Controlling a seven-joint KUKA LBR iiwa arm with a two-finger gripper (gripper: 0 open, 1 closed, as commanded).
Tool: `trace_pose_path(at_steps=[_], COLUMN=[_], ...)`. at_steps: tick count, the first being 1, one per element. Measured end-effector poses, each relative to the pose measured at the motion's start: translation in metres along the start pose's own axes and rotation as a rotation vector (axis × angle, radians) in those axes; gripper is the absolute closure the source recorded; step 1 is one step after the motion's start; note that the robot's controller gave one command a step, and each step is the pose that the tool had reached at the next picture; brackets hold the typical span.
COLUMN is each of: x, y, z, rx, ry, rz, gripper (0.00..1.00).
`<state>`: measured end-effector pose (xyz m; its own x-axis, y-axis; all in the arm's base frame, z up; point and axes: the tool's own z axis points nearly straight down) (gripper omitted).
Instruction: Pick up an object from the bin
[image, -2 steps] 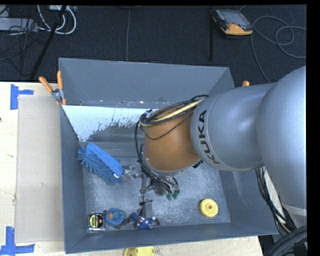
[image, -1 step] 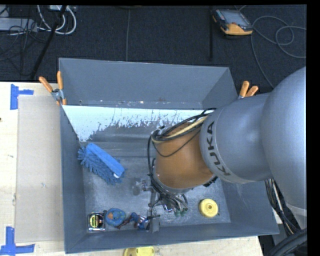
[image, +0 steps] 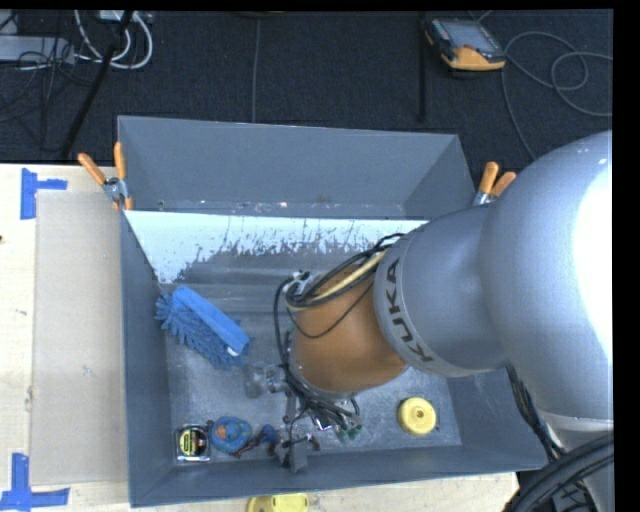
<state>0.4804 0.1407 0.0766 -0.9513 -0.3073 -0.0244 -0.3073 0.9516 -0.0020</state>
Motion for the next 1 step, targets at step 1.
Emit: trace_pose_path(at_steps=[1], x=[0.0143], y=[-0.0165], z=[0.0054], rx=[-0.002], ry=[0.023], rz=[0.122], gripper=[1.00])
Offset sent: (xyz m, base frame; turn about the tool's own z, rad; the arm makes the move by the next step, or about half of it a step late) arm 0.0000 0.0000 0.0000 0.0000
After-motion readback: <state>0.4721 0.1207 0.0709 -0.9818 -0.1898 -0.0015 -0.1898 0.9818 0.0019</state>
